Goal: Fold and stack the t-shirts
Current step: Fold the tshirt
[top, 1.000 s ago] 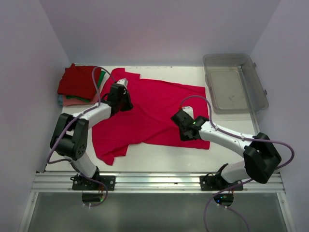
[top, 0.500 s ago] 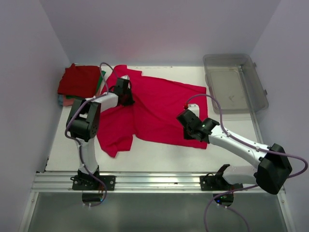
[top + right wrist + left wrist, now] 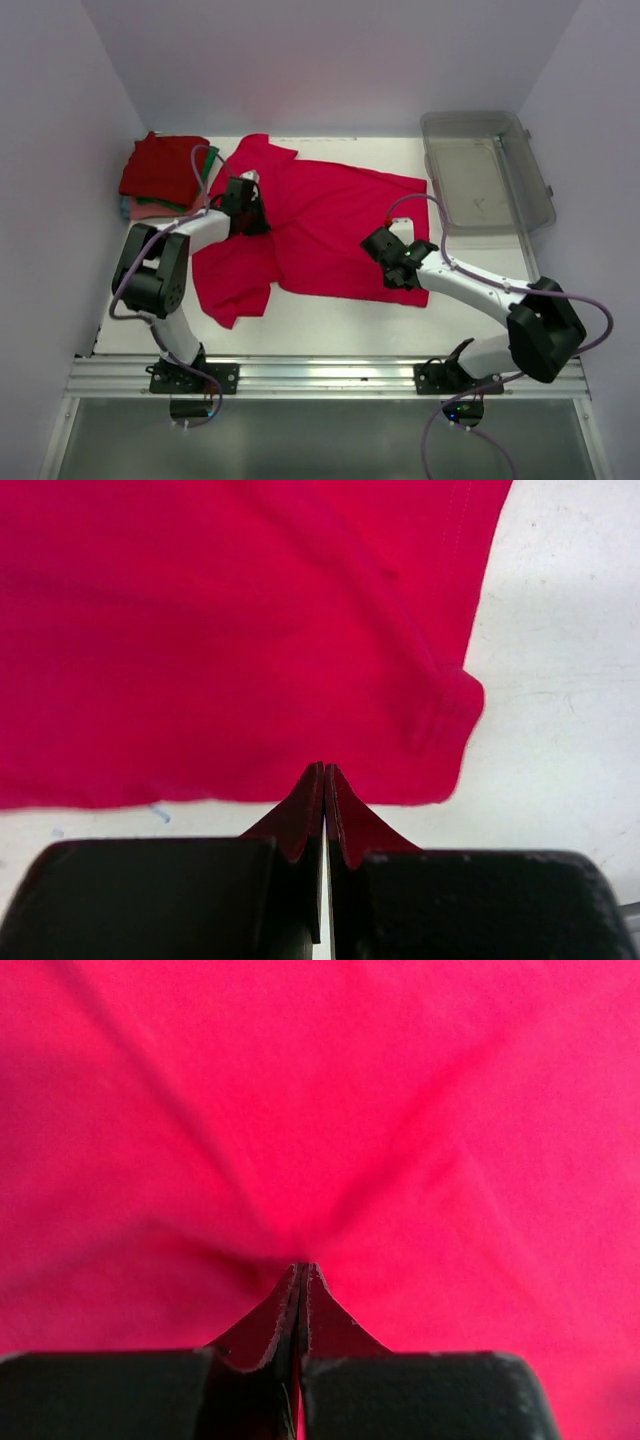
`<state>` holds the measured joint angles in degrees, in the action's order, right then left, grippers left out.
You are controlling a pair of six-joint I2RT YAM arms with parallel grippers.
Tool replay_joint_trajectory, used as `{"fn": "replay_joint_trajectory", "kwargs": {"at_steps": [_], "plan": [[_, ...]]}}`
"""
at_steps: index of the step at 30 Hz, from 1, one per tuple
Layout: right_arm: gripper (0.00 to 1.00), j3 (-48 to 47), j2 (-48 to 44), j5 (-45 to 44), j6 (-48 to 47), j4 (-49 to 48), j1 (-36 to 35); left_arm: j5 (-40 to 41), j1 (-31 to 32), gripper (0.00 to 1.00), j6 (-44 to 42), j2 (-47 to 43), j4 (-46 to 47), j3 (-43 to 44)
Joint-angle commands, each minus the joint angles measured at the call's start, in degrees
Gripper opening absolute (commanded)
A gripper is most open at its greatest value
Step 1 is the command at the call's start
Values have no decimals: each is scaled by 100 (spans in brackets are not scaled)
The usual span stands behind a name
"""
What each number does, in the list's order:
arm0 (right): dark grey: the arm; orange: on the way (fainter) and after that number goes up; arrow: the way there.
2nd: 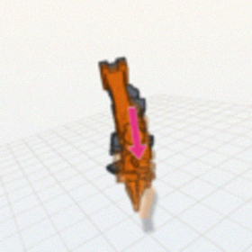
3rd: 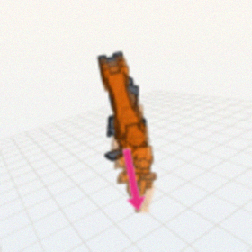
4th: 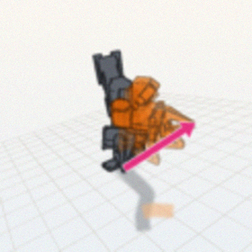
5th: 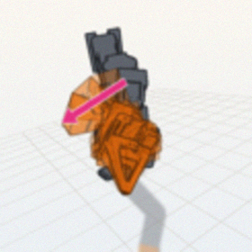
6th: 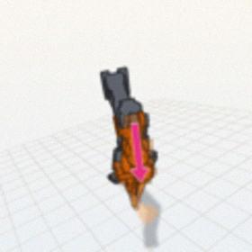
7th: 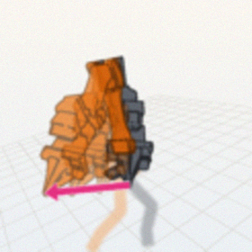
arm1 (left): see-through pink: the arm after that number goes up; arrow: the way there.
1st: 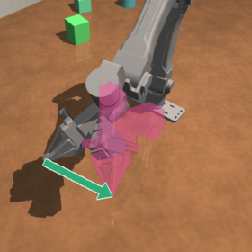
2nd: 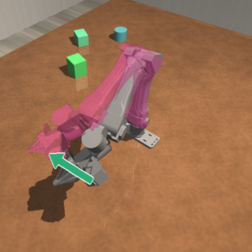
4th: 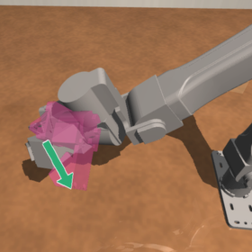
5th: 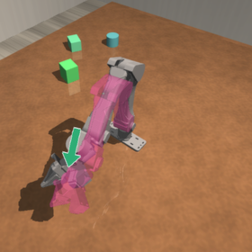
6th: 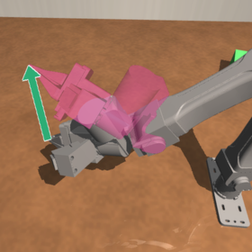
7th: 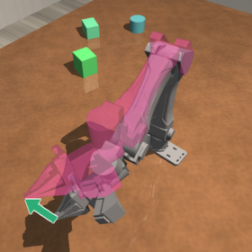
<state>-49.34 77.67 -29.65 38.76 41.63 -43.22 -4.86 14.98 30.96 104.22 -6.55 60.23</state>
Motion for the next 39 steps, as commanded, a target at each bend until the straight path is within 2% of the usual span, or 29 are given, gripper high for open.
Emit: {"fn": "replay_joint_trajectory", "kwargs": {"at_steps": [1, 4, 8, 14, 24, 27, 33, 36, 39], "plan": [[0, -67, 494, -235, 123, -495, 435, -59, 250, 0, 51, -1094, -180, -484], [0, 12, 723, 28, 52, -918, 831, 64, 286, 0, -63, -1762, -461, -801], [0, -5, 811, 47, 26, -981, 894, 354, 286, 0, -266, -2414, -1022, -925], [0, -128, 1110, -50, -97, -349, 973, 425, 286, 0, -310, -2969, -1542, -1083], [0, -49, 1856, 592, -387, 126, 1264, 179, 286, 0, -170, -3514, -1982, -1224], [0, -548, 2339, 680, -475, 635, 1264, -23, 286, 0, -125, -3619, -2061, -1180], [0, -1331, 3296, -321, -501, 2014, 1272, -103, 286, 0, -178, -3865, -2272, -1057], [0, -1577, 3849, -357, -695, 2279, 1360, -94, 286, 0, -257, -3953, -2325, -1039], [0, -1649, 3993, -270, -765, 2543, 1447, -242, 286, 0, -301, -4015, -2325, -1109]]}}
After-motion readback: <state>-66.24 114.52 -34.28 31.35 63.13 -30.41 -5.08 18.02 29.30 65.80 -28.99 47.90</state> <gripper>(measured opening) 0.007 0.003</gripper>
